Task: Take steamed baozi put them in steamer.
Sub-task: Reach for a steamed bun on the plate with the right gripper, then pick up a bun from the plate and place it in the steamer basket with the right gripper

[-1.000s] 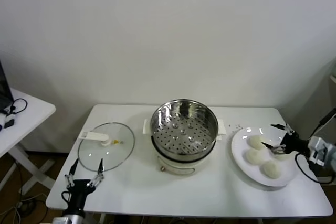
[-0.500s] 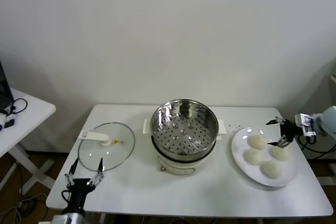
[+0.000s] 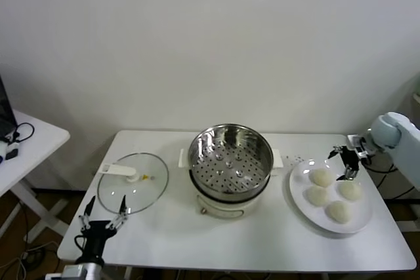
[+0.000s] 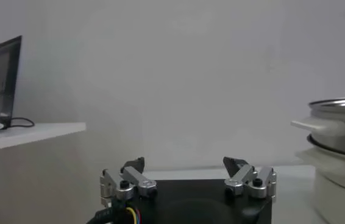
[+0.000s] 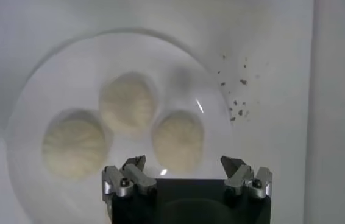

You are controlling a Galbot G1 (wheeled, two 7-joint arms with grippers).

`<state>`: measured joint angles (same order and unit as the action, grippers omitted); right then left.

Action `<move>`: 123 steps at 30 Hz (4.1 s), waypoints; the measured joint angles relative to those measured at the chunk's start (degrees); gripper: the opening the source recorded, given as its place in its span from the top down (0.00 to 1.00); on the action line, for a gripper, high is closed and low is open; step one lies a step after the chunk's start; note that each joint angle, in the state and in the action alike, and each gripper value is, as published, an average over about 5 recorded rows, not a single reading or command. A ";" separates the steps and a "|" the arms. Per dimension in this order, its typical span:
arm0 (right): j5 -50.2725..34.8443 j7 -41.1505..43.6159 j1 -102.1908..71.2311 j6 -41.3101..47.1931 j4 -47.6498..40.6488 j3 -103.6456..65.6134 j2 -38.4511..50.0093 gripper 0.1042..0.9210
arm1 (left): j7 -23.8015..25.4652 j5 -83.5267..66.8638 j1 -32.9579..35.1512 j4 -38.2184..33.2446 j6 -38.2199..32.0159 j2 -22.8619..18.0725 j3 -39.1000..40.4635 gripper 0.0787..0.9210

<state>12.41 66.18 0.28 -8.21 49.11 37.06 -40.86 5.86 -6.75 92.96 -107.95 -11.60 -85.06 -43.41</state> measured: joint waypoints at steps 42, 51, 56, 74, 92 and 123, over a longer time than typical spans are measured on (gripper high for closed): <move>15.31 1.18 -3.15 -4.81 -15.88 -8.95 -12.73 0.26 | -1.67 -0.54 1.01 -0.11 2.13 -0.52 0.05 0.12; 15.69 1.26 -2.62 -5.61 -15.51 -9.77 -12.77 0.29 | -1.69 -0.52 1.16 -0.07 2.13 -0.68 0.14 0.12; 15.60 1.63 -1.05 -6.91 -13.23 -8.84 -11.74 0.29 | -1.70 -0.51 1.40 -0.09 2.11 -0.68 0.06 0.12; 12.39 2.27 16.46 -14.20 13.60 4.47 -5.72 0.28 | -1.66 0.39 2.26 -0.55 1.97 -0.58 0.16 0.12; 18.52 1.32 20.41 -17.81 27.74 12.04 -15.74 0.26 | -1.65 1.23 3.01 -1.32 2.13 -0.93 0.18 0.12; 29.45 -0.11 12.00 -21.65 19.50 13.38 -26.83 0.25 | -1.67 0.33 4.61 -0.90 1.34 -1.02 -0.20 0.12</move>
<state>41.87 66.08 12.28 -29.86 68.61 50.45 -67.69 4.19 -6.42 97.58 -108.85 -10.26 -86.08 -43.61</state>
